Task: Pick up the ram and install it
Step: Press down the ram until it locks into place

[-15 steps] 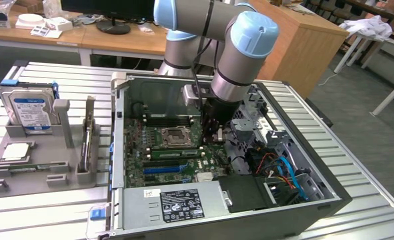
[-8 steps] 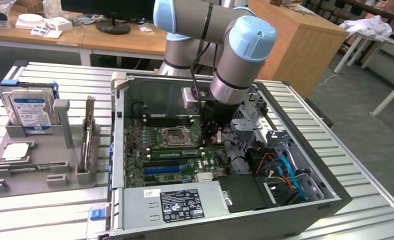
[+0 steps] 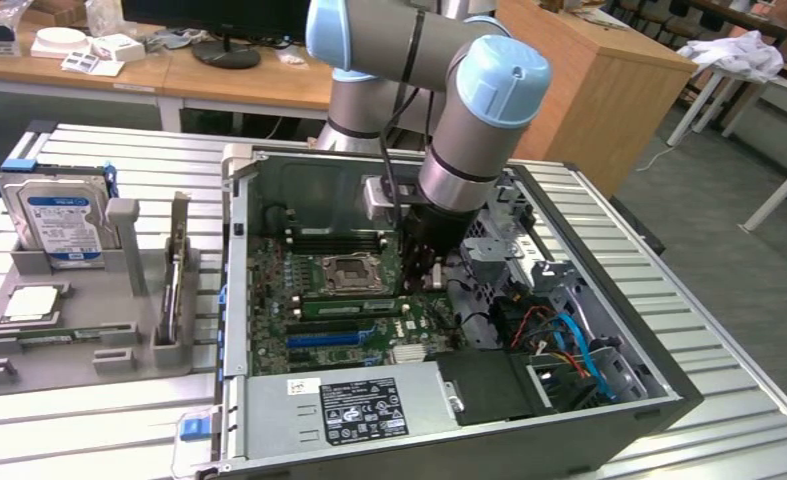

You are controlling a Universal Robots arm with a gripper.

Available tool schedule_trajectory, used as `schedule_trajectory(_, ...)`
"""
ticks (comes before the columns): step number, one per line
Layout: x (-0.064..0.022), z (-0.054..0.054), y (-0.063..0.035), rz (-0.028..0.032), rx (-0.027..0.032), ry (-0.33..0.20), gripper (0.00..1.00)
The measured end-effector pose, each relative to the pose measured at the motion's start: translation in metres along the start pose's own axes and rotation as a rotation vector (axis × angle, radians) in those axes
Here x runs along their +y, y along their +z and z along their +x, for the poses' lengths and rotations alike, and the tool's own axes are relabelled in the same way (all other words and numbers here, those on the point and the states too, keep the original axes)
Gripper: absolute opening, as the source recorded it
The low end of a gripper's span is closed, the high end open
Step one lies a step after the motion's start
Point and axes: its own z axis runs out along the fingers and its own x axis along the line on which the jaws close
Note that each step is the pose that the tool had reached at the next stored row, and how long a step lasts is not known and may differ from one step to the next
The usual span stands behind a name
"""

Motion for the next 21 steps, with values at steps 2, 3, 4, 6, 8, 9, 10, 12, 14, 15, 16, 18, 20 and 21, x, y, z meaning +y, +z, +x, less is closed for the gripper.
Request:
schedule_trajectory(2, 0.0000, 0.0001, 0.0003, -0.0001, 0.0002, 0.000, 0.11)
schedule_trajectory(3, 0.0000, 0.0001, 0.0003, -0.0001, 0.0003, 0.000, 0.11)
schedule_trajectory(4, 0.0000, 0.0001, 0.0003, -0.0001, 0.0002, 0.000, 0.11)
schedule_trajectory(6, 0.0000, 0.0000, 0.0010, 0.0001, -0.0004, 0.000, 0.11)
schedule_trajectory(8, 0.0000, 0.0002, 0.0019, 0.0000, -0.0001, 0.000, 0.11)
schedule_trajectory(9, 0.0000, 0.0002, 0.0019, -0.0001, 0.0000, 0.000, 0.11)
schedule_trajectory(10, 0.0000, 0.0002, 0.0019, -0.0001, 0.0001, 0.000, 0.11)
schedule_trajectory(12, 0.0000, 0.0002, 0.0020, 0.0000, 0.0000, 0.000, 0.11)
schedule_trajectory(14, -0.0001, 0.0003, 0.0034, 0.0001, -0.0004, 0.000, 0.11)
schedule_trajectory(15, -0.0001, 0.0004, 0.0041, 0.0000, -0.0002, 0.000, 0.11)
schedule_trajectory(16, -0.0001, 0.0004, 0.0048, 0.0000, -0.0001, 0.000, 0.11)
schedule_trajectory(18, -0.0001, 0.0005, 0.0053, -0.0001, 0.0000, 0.000, 0.11)
schedule_trajectory(20, -0.0001, 0.0005, 0.0053, -0.0001, 0.0000, 0.000, 0.11)
schedule_trajectory(21, -0.0001, 0.0005, 0.0053, 0.0000, 0.0001, 0.000, 0.11)
